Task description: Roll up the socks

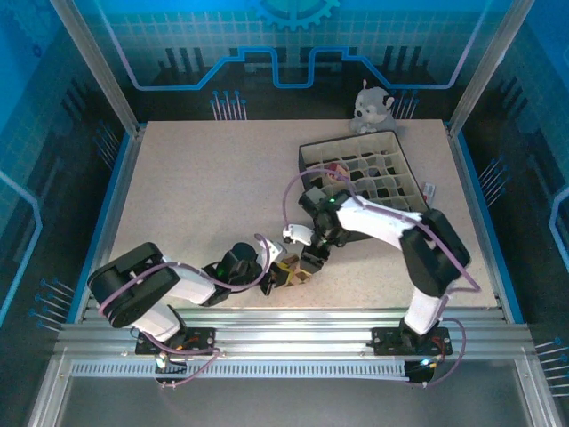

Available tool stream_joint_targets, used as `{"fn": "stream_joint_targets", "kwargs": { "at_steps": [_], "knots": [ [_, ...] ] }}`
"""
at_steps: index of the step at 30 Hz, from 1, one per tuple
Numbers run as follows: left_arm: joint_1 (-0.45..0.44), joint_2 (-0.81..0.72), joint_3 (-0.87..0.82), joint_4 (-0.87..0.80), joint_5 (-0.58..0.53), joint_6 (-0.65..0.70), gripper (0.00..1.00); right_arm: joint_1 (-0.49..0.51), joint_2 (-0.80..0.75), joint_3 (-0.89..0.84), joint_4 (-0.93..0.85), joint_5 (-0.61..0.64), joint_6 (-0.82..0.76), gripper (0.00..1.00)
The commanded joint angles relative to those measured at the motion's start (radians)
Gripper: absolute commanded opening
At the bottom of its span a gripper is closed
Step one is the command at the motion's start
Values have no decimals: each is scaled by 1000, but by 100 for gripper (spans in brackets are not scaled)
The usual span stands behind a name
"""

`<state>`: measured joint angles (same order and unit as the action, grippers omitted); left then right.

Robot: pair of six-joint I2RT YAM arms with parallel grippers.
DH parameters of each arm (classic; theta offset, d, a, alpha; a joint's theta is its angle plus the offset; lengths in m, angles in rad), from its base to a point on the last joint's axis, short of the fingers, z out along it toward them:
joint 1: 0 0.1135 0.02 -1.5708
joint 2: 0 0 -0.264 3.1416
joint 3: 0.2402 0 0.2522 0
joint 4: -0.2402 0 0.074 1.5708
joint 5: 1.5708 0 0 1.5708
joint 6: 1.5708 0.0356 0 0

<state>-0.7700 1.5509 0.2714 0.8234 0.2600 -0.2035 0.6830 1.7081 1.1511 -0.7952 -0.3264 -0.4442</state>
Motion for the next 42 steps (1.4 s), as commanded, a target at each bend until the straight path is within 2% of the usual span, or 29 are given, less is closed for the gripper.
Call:
{"fn": "stream_joint_targets", "kwargs": {
  "at_steps": [1,7,11,14,20,24,42],
  "knots": [
    [33,70,-9,-157,41,-101,0,-14,-157,-83,142,48,36,47],
    [65,39,-1,-231,48,-141,0,22,-414,-296,360,159,1,56],
    [115,49,24,-312,113,-180,0,137,-499,-405,479,350,-110,58],
    [146,100,63,-366,185,-199,0,213,-496,-449,552,484,-189,59],
    [175,168,83,-356,237,-251,0,305,-400,-458,626,634,-305,60],
    [193,195,89,-340,271,-279,0,335,-328,-452,667,652,-357,60],
    [285,225,103,-302,430,-330,0,390,-104,-418,737,651,-391,59]
  ]
}}
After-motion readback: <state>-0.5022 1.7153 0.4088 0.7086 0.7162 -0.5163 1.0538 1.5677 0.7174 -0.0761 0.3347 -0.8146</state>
